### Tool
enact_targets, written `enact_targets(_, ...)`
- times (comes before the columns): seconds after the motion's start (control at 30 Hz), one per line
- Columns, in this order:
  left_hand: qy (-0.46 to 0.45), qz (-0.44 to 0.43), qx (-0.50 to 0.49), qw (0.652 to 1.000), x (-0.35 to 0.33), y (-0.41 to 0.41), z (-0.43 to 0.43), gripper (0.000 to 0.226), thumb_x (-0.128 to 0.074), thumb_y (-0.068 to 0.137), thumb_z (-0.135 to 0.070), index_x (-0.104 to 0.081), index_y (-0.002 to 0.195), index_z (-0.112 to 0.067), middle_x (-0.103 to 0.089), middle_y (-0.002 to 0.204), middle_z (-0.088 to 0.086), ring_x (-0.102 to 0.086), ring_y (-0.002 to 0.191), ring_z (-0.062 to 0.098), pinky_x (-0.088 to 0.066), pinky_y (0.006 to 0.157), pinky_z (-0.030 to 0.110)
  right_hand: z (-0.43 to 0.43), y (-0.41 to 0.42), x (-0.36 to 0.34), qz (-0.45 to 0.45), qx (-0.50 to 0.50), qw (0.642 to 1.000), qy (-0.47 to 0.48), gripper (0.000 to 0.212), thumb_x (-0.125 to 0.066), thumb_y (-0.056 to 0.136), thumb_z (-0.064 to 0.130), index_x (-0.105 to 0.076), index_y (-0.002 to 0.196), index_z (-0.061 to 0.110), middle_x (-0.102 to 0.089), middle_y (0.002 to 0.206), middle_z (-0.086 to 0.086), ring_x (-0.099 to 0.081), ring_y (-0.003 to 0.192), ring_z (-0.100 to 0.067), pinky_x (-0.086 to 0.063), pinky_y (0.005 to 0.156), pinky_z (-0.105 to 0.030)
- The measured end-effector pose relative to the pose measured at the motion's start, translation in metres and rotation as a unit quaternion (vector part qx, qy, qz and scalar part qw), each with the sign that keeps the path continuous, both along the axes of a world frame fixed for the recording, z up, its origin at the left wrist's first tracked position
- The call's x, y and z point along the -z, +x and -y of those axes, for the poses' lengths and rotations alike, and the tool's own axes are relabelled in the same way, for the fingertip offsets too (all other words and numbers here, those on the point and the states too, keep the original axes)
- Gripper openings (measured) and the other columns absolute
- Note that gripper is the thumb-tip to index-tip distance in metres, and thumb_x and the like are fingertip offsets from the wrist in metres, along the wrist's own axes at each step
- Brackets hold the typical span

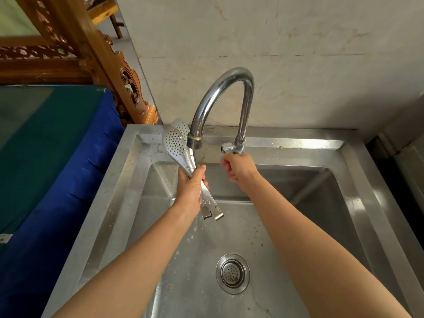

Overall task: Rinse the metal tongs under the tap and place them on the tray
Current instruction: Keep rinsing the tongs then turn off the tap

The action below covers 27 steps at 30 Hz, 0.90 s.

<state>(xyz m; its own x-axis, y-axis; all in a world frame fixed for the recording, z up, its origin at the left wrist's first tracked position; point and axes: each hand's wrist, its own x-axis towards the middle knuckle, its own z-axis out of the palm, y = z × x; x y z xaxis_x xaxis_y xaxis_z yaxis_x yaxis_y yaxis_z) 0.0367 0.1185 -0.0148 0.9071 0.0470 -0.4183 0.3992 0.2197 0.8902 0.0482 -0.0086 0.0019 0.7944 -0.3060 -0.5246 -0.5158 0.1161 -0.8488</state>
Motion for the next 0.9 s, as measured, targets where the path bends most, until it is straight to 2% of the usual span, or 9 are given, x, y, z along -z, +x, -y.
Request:
enact_targets(0.33,0.007,0.006,-0.010,1.000,0.003,-0.001,-0.004,0.021,-0.059,0.084,-0.015,-0.042,0.078,-0.025,-0.044,0.060,-0.004,-0.041,0.047,0.011,-0.039,0.049,0.025,-0.001,0.010,-0.002,-0.026,0.043,0.998,0.046,0.027,-0.045,0.084,0.010,-0.051,0.058,0.008,-0.040,0.053,-0.002,-0.027,0.039,-0.012,-0.020,0.029,-0.012)
enact_targets(0.5,0.008,0.010,-0.020,1.000,0.003,0.000,-0.006,0.021,-0.059,0.084,-0.014,-0.042,0.077,-0.026,-0.044,0.060,-0.004,-0.041,0.047,0.010,-0.039,0.048,0.025,0.000,0.014,-0.007,-0.030,0.056,0.995,0.083,0.026,-0.046,0.083,0.007,-0.048,0.058,0.009,-0.042,0.049,-0.001,-0.027,0.025,-0.007,-0.020,0.031,-0.010)
enact_targets(0.6,0.017,0.009,-0.017,1.000,0.003,0.000,-0.008,0.020,-0.059,0.084,-0.017,-0.043,0.079,-0.028,-0.046,0.061,-0.005,-0.043,0.048,0.009,-0.038,0.044,0.022,0.001,0.016,-0.010,-0.037,0.062,0.992,0.102,0.025,-0.045,0.083,0.006,-0.046,0.059,0.011,-0.042,0.048,-0.001,-0.025,0.023,-0.006,-0.020,0.031,-0.009)
enact_targets(0.9,0.008,0.009,-0.025,1.000,0.004,0.005,-0.008,0.020,-0.058,0.085,-0.014,-0.043,0.080,-0.027,-0.049,0.065,-0.004,-0.044,0.052,0.011,-0.041,0.053,0.026,0.000,0.015,-0.008,-0.025,0.048,0.994,0.098,0.023,-0.044,0.085,0.009,-0.046,0.062,0.012,-0.044,0.053,-0.001,-0.027,0.024,-0.005,-0.020,0.030,-0.010)
